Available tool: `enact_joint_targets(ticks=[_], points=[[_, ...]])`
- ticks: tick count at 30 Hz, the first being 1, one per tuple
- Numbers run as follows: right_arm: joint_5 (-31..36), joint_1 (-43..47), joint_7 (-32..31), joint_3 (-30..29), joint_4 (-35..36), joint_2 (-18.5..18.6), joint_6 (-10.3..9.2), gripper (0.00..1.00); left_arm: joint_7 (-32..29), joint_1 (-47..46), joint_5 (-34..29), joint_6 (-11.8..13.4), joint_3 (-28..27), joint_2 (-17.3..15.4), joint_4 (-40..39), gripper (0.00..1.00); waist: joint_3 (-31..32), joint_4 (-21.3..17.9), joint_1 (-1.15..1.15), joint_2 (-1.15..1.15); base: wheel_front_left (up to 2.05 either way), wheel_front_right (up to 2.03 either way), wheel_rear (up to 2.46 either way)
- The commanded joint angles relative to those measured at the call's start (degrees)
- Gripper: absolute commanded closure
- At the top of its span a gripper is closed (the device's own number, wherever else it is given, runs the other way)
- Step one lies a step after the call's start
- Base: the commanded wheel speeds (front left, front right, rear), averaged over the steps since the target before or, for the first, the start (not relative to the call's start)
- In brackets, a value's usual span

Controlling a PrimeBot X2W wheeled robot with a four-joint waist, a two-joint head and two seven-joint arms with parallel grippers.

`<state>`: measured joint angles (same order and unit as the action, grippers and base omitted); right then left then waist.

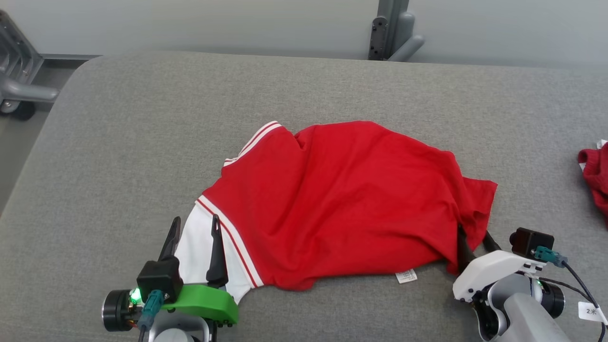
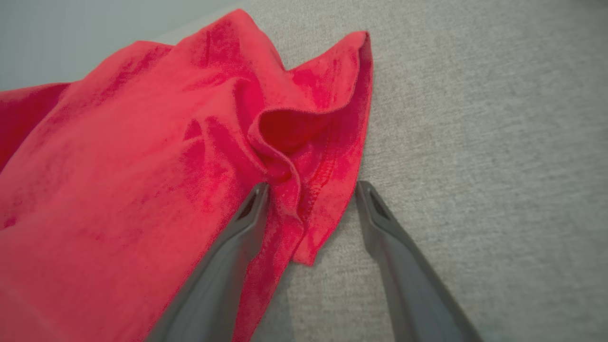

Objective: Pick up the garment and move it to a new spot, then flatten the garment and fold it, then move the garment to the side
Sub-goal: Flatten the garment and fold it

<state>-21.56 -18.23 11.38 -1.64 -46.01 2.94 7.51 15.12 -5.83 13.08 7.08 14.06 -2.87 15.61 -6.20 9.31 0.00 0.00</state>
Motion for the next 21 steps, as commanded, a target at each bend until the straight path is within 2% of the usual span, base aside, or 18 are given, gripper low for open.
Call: enact_joint_targets(ticks=[1, 3, 7, 12, 15, 21], points=[[-0.6, -0.6, -0.5, 0.1, -0.8, -0.1, -0.05, 1.0, 0.0, 0.5, 0.2, 0.4, -0.1, -0.1, -0.1, 0.0, 0.0, 1.5, 0.0, 0.0, 0.0, 0.0, 0.0], [-1.2, -1.5, -0.5, 0.5, -0.8, 0.1, -0.04, 1.0, 0.0, 0.7, 0.4, 0.7, -0.3, -0.1, -0.3, 0.0, 0.0, 1.9, 0.0, 0.0, 0.0, 0.0, 0.0], [-1.0, -3.6, 0.4, 1.3, 1.2, 2.7, -0.06, 1.0, 0.0, 0.8, 0.7, 1.1, -0.5, -0.1, -0.6, 0.0, 0.1, 2.1, 0.0, 0.0, 0.0, 0.0, 0.0], [-0.7, -6.3, 0.0, 1.6, 8.4, 6.7, -0.05, 1.0, 0.0, 1.3, 1.3, 1.6, -0.4, -0.1, -1.3, 0.0, 0.3, 2.1, 0.0, 0.0, 0.0, 0.0, 0.0], [-0.5, -6.4, -0.3, 1.4, 12.3, 7.8, -0.05, 1.0, 0.0, 1.5, 1.6, 1.7, -0.3, -0.1, -1.5, 0.0, 0.5, 2.2, 0.0, 0.0, 0.0, 0.0, 0.0], [-0.4, -2.1, -4.2, 1.3, 28.1, 8.6, -0.05, 1.0, 0.0, 2.3, 1.9, 2.1, -0.5, -0.1, -1.8, 0.0, 1.5, 2.1, 0.0, 0.0, 0.0, 0.0, 0.0]])
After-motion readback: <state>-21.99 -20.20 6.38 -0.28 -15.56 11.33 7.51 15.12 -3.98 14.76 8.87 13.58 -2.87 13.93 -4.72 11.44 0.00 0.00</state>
